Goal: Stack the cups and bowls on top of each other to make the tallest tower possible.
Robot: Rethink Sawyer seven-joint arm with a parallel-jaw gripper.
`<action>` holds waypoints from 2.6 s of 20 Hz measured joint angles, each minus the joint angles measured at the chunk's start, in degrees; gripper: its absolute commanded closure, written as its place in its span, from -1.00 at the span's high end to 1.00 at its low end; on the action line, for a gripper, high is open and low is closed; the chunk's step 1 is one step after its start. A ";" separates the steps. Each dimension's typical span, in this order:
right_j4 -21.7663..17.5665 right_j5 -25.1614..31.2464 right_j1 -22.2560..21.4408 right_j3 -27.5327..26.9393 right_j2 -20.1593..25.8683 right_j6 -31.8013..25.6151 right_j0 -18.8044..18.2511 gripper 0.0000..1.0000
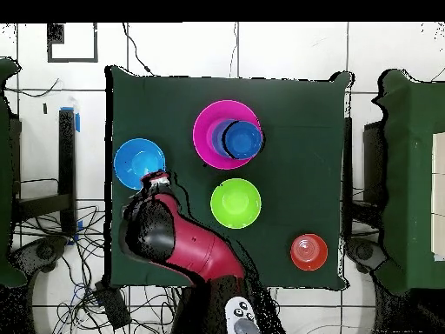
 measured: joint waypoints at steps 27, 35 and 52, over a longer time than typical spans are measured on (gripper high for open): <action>-7.34 -6.99 10.14 -1.09 1.01 0.00 -12.64 1.00; -7.71 -7.05 10.72 -1.08 1.86 0.00 -12.71 1.00; -19.21 -7.03 8.61 -1.02 3.23 0.00 -17.15 1.00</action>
